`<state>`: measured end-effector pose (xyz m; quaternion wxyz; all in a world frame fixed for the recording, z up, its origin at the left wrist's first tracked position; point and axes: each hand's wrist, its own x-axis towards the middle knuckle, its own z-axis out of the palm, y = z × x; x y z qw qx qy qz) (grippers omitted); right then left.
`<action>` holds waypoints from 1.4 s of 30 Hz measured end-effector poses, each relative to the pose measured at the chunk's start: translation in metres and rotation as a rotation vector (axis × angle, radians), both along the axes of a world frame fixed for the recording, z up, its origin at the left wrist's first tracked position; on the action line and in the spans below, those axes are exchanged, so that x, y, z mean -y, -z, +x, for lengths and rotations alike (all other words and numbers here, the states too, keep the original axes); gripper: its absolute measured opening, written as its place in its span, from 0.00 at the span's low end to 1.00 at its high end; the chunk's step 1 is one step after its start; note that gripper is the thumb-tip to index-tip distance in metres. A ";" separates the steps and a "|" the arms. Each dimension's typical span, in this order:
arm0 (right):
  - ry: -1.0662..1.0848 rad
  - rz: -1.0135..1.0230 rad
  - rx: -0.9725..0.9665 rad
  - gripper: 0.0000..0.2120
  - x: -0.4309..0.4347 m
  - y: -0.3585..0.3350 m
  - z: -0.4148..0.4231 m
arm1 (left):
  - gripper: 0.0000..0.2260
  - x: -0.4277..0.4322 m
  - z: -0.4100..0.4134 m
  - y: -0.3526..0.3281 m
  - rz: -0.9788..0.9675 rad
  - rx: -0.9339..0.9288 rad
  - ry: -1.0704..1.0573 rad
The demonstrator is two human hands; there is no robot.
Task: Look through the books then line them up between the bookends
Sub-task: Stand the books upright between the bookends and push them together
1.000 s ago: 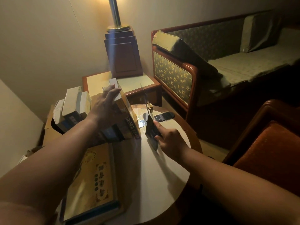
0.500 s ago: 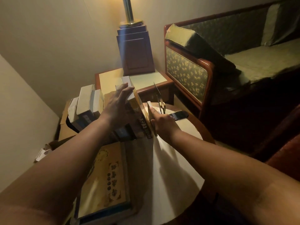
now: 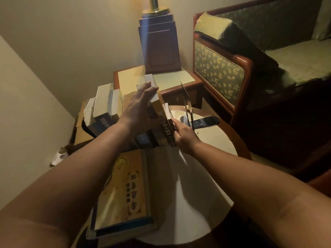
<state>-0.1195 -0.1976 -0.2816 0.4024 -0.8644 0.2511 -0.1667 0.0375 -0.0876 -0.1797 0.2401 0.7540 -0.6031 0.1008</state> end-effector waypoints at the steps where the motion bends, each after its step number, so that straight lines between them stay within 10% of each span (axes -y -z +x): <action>1: 0.002 0.015 0.000 0.21 0.000 0.001 -0.001 | 0.43 0.000 0.000 0.000 -0.001 0.002 -0.001; 27: -0.049 -0.121 -0.101 0.26 -0.060 0.029 -0.039 | 0.45 -0.004 -0.004 -0.004 0.022 -0.043 -0.025; 37: -0.018 0.039 0.216 0.09 -0.124 0.023 -0.009 | 0.44 -0.006 -0.002 -0.004 0.035 -0.075 -0.030; 42: -0.263 -0.249 0.006 0.32 -0.151 0.033 0.006 | 0.44 -0.006 -0.004 -0.005 0.036 -0.080 -0.044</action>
